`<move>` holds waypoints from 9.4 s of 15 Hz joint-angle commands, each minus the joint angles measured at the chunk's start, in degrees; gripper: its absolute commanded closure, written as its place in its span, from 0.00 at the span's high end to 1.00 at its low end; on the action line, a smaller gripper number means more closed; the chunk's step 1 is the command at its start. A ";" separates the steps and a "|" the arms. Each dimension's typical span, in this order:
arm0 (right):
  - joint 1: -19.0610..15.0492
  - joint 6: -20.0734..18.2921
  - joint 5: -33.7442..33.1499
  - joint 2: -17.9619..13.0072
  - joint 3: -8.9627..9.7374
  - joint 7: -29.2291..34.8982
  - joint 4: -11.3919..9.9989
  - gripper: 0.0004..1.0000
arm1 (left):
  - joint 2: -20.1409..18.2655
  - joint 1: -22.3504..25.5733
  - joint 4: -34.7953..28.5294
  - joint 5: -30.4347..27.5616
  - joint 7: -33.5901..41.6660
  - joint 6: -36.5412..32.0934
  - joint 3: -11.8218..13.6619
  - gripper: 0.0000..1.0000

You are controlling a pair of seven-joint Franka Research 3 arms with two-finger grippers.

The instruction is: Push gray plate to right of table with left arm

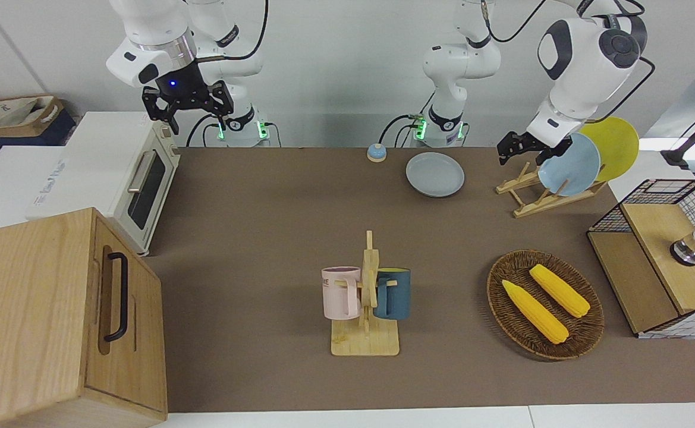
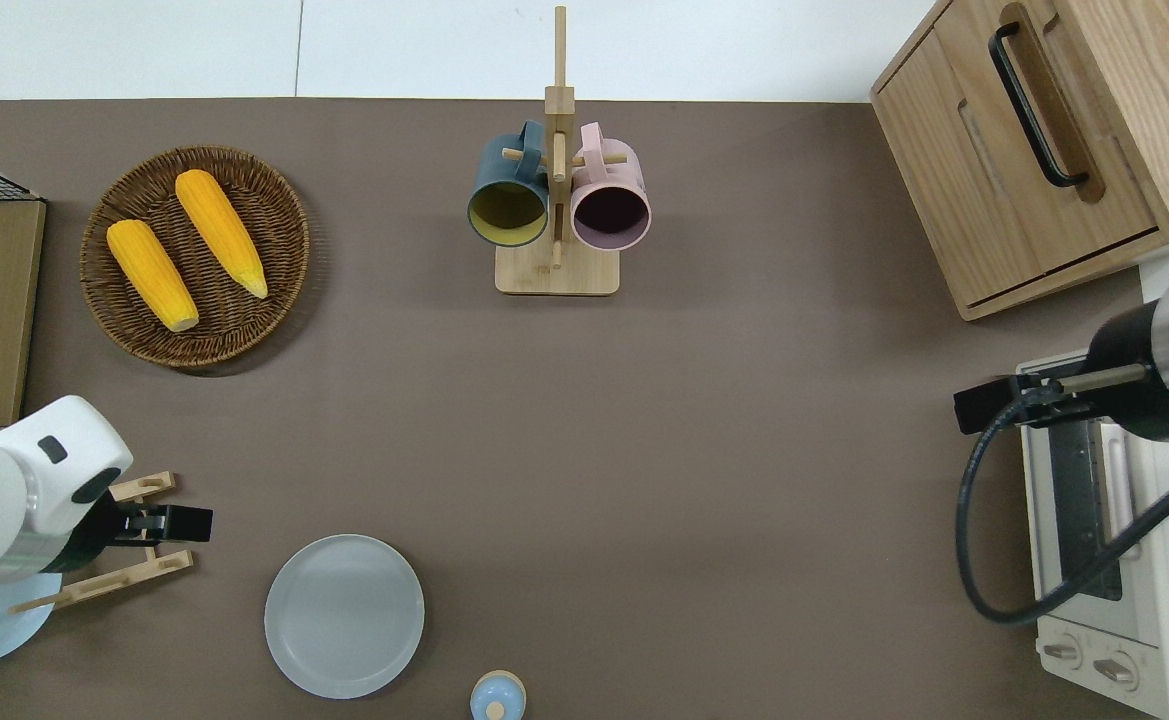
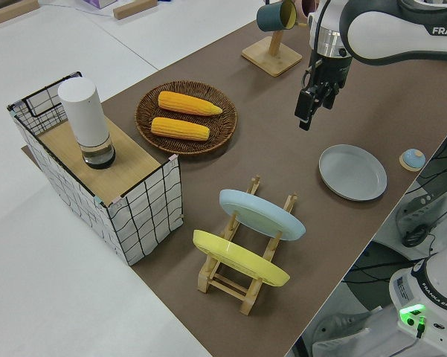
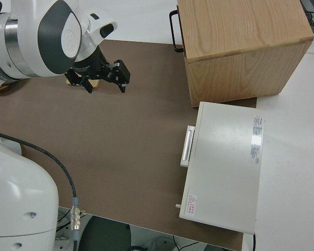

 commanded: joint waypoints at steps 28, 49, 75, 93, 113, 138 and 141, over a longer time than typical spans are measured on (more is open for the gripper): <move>-1.16 -0.69 0.59 -0.36 0.85 0.08 0.22 0.98 | -3.30 -1.77 -31.07 1.10 -7.45 36.53 -7.76 0.99; -1.16 -0.69 0.59 -0.36 0.76 -0.01 0.22 0.98 | 1.63 -2.65 -31.42 11.47 2.57 39.17 -8.64 0.84; -1.16 -0.69 0.59 -0.36 0.85 0.08 0.22 0.98 | 13.13 -17.40 -19.92 8.57 -22.90 36.10 -9.78 0.00; -1.16 -0.69 0.59 -0.36 0.85 -0.01 0.22 0.98 | 22.54 -20.84 -6.65 8.57 -38.20 30.30 -17.25 0.00; -1.16 -0.69 0.59 -0.36 0.85 -0.01 0.22 0.98 | 35.10 -24.88 12.51 9.27 -52.44 20.54 -21.91 0.00; -1.16 -0.69 0.59 -0.36 0.85 0.08 0.22 0.98 | 47.94 -34.37 28.33 13.14 -64.58 18.78 -21.65 0.00; -1.16 -0.69 0.59 -0.36 0.85 0.08 0.22 0.98 | 50.75 -36.04 32.64 13.57 -66.16 17.64 -21.39 0.00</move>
